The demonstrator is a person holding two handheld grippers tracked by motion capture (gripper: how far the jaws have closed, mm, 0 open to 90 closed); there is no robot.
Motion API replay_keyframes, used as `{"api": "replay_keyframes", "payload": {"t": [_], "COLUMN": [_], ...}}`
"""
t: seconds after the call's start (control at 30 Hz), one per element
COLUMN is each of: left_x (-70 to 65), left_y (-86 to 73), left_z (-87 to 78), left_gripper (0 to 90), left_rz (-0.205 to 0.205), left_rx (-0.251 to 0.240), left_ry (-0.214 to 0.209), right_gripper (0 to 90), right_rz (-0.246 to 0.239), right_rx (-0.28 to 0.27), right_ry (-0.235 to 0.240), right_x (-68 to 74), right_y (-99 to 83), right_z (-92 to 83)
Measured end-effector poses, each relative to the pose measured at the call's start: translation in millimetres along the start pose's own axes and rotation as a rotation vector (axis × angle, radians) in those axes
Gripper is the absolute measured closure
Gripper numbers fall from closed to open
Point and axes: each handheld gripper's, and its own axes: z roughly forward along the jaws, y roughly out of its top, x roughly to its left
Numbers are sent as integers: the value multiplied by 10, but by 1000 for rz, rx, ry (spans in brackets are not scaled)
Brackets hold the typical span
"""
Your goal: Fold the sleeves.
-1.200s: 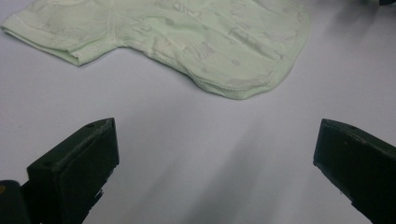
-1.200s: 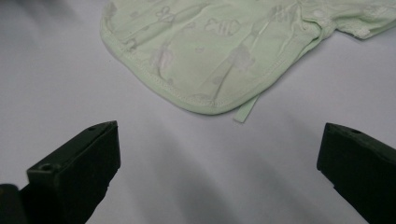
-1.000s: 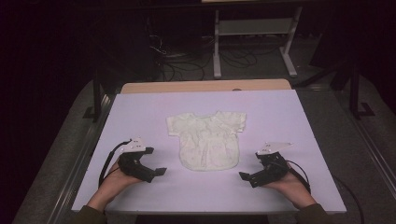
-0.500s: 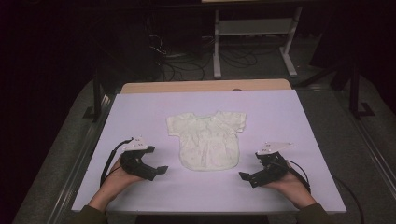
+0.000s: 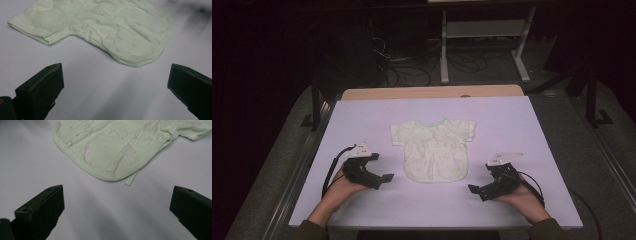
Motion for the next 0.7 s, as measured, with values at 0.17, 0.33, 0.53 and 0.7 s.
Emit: {"api": "replay_keyframes", "payload": {"t": [0.17, 0.33, 0.53, 0.7], "left_x": [9, 26, 41, 54], "left_y": [18, 33, 70, 91], "left_z": [9, 29, 52, 80], "left_gripper": [3, 3, 3, 3], "left_rz": [-8, -7, -7, -7], "left_rx": [-9, -11, -14, -15], "left_ry": [4, 12, 24, 31], "right_gripper": [0, 0, 0, 0], "right_rz": [-1, -4, -7, -7], "right_rx": [2, 0, -3, -3], "right_ry": [0, 0, 1, 5], "right_x": [2, 4, 4, 5], "right_y": [-1, 2, 3, 4], "right_z": [1, 1, -1, -3]}}
